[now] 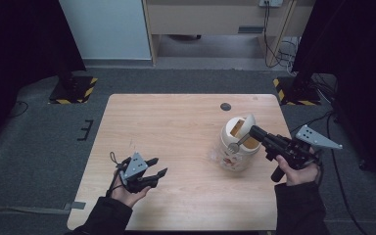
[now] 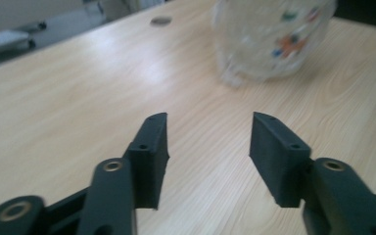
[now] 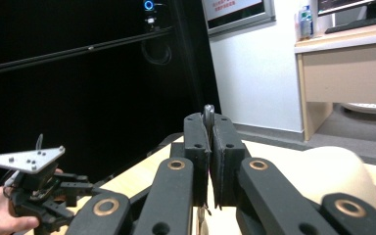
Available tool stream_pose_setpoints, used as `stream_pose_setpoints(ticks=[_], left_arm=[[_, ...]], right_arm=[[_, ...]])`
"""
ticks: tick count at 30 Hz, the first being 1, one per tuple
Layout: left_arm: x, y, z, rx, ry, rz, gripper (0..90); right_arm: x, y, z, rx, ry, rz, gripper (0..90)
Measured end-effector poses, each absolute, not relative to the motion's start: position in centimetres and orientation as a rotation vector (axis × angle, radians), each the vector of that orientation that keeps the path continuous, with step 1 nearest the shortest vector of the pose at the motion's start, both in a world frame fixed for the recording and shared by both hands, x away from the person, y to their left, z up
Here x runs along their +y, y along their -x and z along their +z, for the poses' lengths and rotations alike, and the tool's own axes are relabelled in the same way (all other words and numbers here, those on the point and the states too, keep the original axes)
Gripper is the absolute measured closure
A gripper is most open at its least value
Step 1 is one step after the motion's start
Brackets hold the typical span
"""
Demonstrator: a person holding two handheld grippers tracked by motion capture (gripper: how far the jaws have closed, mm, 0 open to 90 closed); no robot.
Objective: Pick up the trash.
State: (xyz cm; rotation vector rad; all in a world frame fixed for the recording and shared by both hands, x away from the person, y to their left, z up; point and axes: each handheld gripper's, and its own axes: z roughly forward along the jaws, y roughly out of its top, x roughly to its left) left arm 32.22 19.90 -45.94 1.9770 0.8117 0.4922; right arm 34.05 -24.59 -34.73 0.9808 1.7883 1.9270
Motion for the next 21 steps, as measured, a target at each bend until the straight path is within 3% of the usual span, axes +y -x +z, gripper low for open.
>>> stream_pose_setpoints(ticks=[3,9,21], left_arm=[[21.3,-32.3,-47.2,0.897,-1.993,0.471,37.5],[22.2,-33.3,-49.4,1.013,-2.049,0.423,30.4],[22.1,-34.4,-51.2,1.029,-2.172,0.434,22.7]], right_arm=[[-25.0,-34.2,-34.3,1.767,-0.981,1.922,87.2],[-26.3,-34.1,-32.9,1.714,-0.969,1.877,87.2],[-28.7,-34.6,-32.6,1.643,-1.003,1.736,87.2]])
